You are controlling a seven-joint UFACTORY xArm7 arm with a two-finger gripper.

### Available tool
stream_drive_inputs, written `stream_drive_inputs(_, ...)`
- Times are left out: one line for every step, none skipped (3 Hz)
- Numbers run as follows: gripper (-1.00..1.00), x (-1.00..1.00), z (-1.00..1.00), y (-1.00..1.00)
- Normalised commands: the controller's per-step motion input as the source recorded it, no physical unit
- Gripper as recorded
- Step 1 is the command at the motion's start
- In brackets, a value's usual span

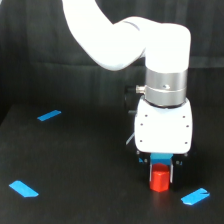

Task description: Pick up the red object from the table

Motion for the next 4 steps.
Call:
stream_drive_inputs(-0.96, 0.2, 0.12, -0.09)
stream_drive_inputs(-1.0, 0.01, 0.77, -0.06)
stream_drive_inputs(-0.95, -0.01, 0.78, 0.0)
stream_drive_inputs(-1.0, -0.06, 0.55, -0.06)
